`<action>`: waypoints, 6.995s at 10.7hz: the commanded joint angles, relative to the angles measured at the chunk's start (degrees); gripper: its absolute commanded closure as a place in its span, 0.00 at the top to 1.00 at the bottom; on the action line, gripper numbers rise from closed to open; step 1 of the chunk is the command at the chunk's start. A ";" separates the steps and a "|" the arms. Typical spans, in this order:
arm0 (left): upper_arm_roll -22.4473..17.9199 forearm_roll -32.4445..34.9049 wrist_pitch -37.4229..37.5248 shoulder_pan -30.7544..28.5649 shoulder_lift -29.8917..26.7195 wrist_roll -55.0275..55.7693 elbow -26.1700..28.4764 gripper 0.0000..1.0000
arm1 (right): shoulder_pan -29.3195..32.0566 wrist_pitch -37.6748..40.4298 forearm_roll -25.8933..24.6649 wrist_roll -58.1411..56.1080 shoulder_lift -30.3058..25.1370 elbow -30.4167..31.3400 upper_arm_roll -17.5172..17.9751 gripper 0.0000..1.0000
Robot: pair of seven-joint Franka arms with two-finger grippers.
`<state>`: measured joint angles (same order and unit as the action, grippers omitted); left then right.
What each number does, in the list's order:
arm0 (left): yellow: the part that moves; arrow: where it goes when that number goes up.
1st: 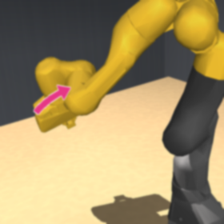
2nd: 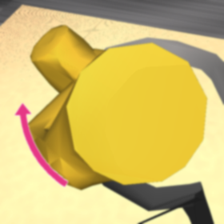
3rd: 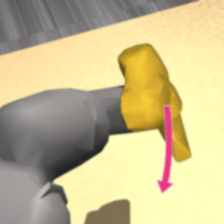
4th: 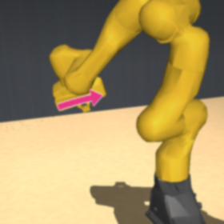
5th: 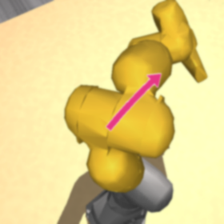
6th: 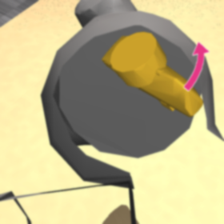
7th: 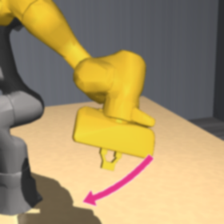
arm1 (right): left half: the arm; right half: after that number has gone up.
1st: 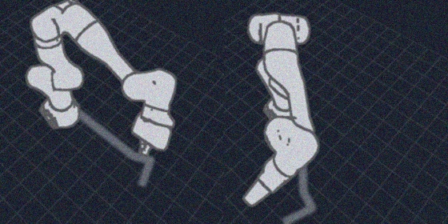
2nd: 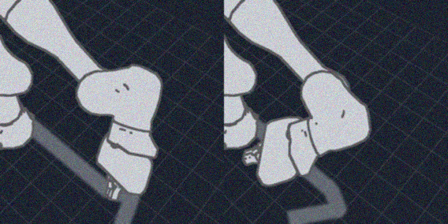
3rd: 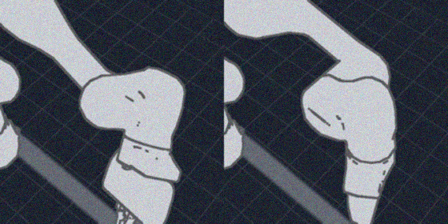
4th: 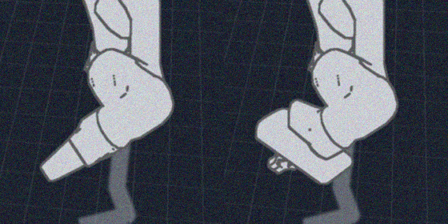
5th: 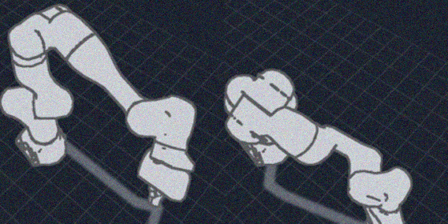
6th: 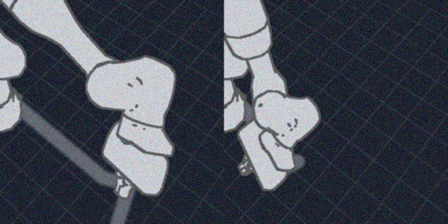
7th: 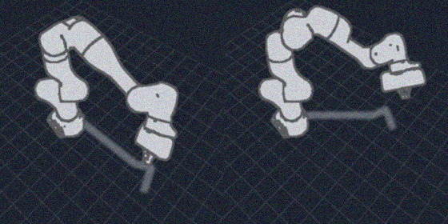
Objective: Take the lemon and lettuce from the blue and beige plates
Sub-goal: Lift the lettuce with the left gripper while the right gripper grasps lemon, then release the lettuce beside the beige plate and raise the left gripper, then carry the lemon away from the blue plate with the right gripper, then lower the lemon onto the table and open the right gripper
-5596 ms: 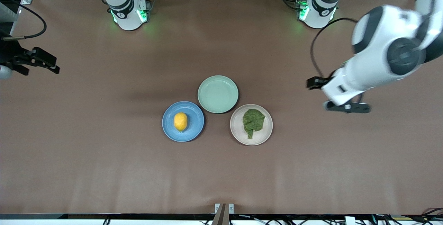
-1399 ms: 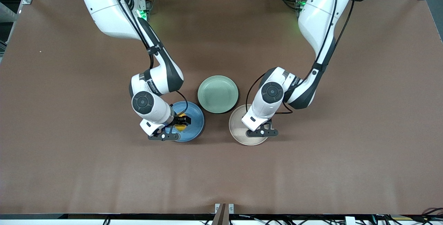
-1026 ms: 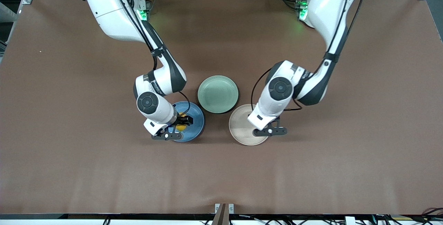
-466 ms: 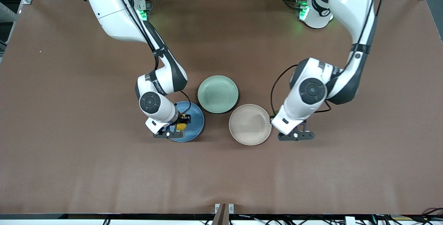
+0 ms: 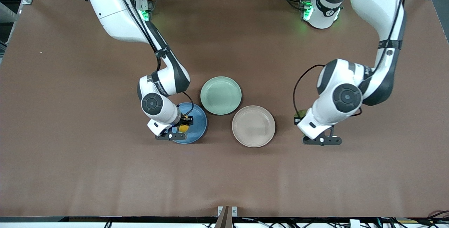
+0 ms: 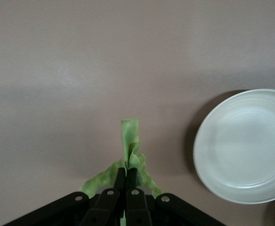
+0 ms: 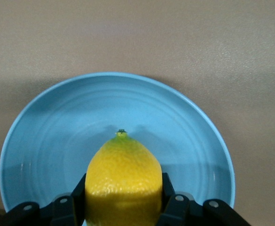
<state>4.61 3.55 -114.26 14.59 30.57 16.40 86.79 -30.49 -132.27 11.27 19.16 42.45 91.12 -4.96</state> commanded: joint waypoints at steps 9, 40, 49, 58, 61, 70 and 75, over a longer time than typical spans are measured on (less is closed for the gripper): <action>0.05 1.37 3.61 -9.32 1.77 -15.61 0.92 0.00 | 7.45 16.33 -0.10 -10.79 -6.23 -2.88 -2.42 0.35; 0.05 -2.85 10.53 -12.49 -29.60 -6.20 10.79 1.00 | 5.18 -5.36 6.05 -38.23 -13.89 26.21 -20.53 0.33; 2.16 -3.47 25.49 -12.13 -29.08 -6.99 -0.04 1.00 | 5.27 -5.37 6.05 -38.49 -11.95 25.24 -19.74 0.89; 2.60 -3.82 26.63 -12.84 -29.87 -6.65 -0.13 1.00 | 6.15 17.80 5.79 -37.97 -13.88 11.91 -21.23 1.00; 2.51 -4.26 26.63 -12.92 -29.87 -6.64 -0.13 1.00 | 6.14 31.15 5.26 -38.05 -14.24 1.90 -23.25 1.00; 2.42 -4.17 26.63 -12.92 -29.87 -6.99 -0.13 1.00 | 6.14 39.98 5.08 -38.05 -19.06 -5.34 -26.77 1.00; 2.07 -3.82 26.63 -12.92 -29.87 -6.99 -0.13 1.00 | 18.35 39.81 -3.08 -36.92 -26.45 -4.11 -11.76 1.00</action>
<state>6.67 0.62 -88.72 2.17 0.61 10.70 87.63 -14.67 -92.88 11.09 -18.62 19.08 85.39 -20.60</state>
